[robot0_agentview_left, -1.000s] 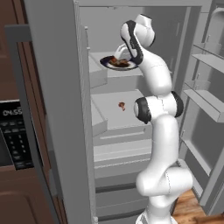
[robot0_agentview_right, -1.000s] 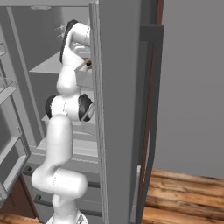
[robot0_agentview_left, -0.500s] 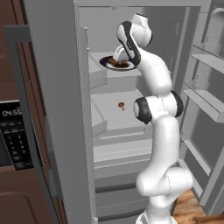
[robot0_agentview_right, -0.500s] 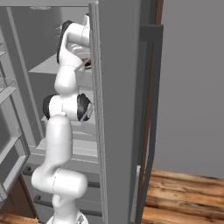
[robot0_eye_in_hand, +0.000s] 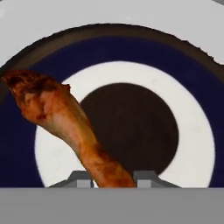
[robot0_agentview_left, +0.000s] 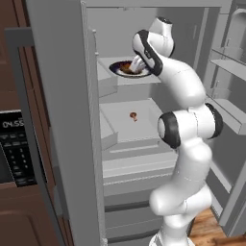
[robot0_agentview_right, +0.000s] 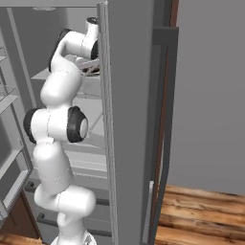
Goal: Transport the chicken drumstick from the fridge to the microwave and turn on the microwave.
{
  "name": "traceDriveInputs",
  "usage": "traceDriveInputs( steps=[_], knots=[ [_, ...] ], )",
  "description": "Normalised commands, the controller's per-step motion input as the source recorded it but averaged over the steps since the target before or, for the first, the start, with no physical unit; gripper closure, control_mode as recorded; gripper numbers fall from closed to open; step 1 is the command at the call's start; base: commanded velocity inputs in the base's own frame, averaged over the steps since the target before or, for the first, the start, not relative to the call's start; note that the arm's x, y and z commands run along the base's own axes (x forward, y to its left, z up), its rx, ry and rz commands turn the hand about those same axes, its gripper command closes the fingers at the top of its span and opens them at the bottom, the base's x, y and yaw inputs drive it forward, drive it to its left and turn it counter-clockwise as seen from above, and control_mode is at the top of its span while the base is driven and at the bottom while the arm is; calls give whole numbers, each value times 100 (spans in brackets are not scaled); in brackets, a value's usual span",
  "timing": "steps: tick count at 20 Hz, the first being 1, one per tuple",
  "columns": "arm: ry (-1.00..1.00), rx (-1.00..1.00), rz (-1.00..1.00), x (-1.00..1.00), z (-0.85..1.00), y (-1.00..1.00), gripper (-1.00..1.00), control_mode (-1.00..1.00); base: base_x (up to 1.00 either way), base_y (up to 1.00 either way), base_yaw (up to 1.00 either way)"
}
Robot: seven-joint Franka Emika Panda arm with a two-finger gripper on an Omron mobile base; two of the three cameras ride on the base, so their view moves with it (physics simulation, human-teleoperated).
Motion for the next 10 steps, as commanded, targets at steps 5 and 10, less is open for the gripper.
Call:
traceDriveInputs(
  steps=[5,10],
  knots=[
    [-28,4,-22,-62,-21,0,100,-100,0,0,0],
    [-22,10,-33,-36,41,0,100,-100,0,0,0]
  ],
)
